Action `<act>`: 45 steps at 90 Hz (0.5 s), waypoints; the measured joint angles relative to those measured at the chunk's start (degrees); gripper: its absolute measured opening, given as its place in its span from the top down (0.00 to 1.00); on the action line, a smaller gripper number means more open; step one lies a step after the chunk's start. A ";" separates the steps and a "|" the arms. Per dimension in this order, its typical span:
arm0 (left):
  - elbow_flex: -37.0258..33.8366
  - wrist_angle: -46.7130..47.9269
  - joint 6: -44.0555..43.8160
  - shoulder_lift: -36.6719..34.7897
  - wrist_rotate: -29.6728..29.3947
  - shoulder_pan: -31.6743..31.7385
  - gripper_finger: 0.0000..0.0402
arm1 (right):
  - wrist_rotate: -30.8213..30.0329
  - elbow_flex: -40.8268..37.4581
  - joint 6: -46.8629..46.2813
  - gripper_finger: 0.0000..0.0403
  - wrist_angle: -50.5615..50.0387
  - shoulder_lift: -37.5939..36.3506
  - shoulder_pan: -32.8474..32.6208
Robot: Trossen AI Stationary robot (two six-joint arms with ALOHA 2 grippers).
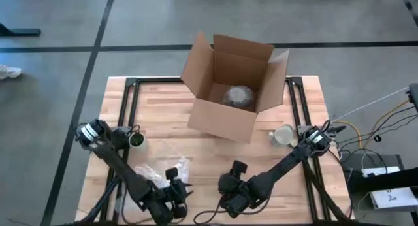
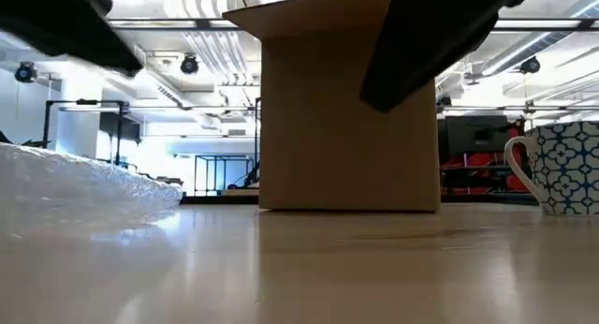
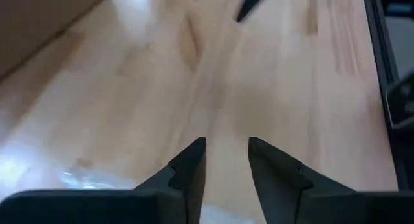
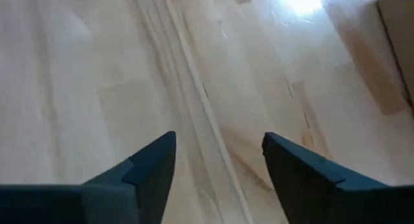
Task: Wrap mug
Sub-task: Wrap the blue patterned mug with the bubble wrap
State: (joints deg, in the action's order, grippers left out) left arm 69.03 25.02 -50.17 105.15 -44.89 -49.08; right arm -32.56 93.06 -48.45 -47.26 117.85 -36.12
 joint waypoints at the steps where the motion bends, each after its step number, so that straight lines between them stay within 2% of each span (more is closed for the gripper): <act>1: 0.23 0.01 0.09 0.45 -0.01 -0.11 0.72 | 0.03 0.00 0.00 0.43 -0.03 0.01 0.00; 11: 2.53 0.38 5.47 4.71 0.05 -1.45 0.65 | -0.02 0.00 -0.05 0.38 0.02 0.04 0.02; 20: 5.45 0.60 13.79 7.20 0.90 -3.19 0.60 | 0.01 -0.02 -0.09 0.34 0.02 0.04 0.02; 27: 7.23 4.29 17.78 8.17 2.36 -4.69 0.57 | -0.02 0.00 -0.18 0.31 0.05 0.04 0.02; 33: 8.38 9.93 15.60 8.59 3.06 -5.77 0.54 | 0.00 -0.01 -0.55 0.29 0.04 0.04 0.02; 45: 10.10 23.35 4.12 8.36 3.10 -7.15 0.52 | -0.04 0.00 -0.11 0.25 0.06 0.04 0.09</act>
State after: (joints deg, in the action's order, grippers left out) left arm 79.13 48.38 -46.05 113.51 -41.79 -56.23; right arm -32.60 93.05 -48.55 -47.20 117.89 -36.03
